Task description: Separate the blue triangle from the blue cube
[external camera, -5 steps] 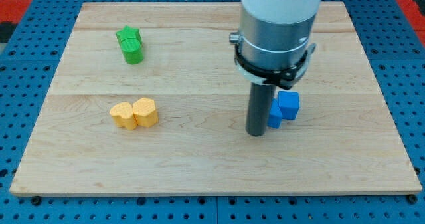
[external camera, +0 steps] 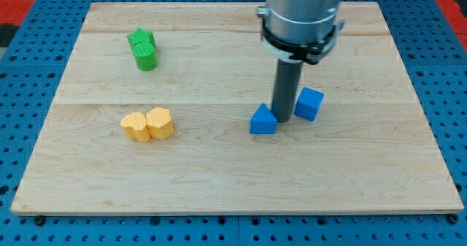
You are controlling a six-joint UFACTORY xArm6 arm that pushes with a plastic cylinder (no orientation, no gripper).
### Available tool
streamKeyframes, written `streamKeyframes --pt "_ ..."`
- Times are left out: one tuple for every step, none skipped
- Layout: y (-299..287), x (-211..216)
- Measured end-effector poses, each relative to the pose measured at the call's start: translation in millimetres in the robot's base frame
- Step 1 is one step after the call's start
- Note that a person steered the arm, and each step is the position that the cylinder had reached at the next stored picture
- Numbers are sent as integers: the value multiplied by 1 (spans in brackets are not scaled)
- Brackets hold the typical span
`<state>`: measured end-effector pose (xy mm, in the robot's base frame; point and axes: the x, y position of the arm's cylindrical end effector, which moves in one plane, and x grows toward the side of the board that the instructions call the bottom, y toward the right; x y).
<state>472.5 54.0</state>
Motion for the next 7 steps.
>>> streamKeyframes --pt "-12 20" --pt "-15 54" --pt "-47 79" --pt "-64 70" --pt "-61 53" --pt "-58 46" --pt "-58 32"
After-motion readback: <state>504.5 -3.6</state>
